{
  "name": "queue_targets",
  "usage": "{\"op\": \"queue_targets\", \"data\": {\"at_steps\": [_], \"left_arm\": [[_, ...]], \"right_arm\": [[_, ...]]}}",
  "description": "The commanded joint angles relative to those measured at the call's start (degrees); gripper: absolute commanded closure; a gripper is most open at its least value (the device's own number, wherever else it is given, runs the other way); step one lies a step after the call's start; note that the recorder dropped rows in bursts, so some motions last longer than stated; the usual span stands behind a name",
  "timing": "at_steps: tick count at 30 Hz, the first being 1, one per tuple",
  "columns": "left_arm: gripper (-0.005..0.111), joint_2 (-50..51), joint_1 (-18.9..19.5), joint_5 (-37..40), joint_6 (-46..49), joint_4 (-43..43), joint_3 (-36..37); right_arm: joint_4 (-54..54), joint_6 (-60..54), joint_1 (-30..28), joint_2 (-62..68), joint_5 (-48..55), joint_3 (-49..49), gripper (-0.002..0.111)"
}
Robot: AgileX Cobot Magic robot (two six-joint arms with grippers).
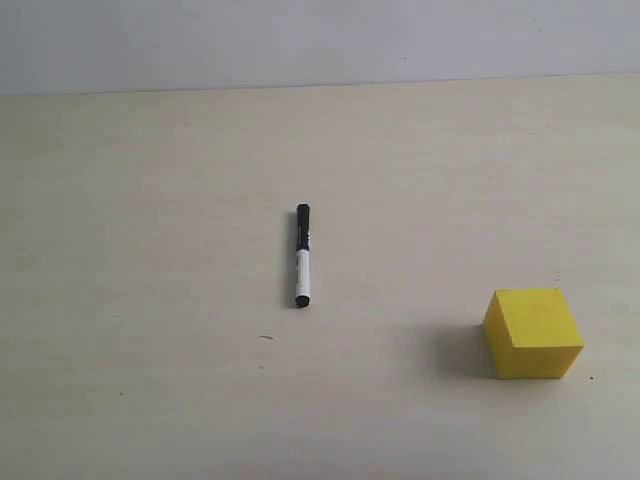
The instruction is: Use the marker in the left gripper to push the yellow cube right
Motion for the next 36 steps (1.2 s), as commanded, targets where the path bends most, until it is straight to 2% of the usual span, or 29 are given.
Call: {"op": "queue_targets", "data": {"at_steps": [1,6,9,36], "left_arm": [[0.107,-0.33,0.1,-0.59,-0.74,-0.43,2.9],[0.107,-0.33,0.1,0.01,-0.74,-0.43,5.66],[0.107,-0.33,0.1,4.18,-0.64,-0.26,5.66],[0.107,-0.33,0.1,4.06,-0.64,0.1,5.66]], "right_arm": [[0.22,-0.49,0.03,-0.3,-0.35,0.26,0.108],[0.22,-0.49,0.03,-0.3,-0.35,0.26,0.108],[0.22,-0.49,0.03,-0.3,-0.35,0.26,0.108],[0.22,-0.49,0.03,-0.3,-0.22,0.26,0.108]]}}
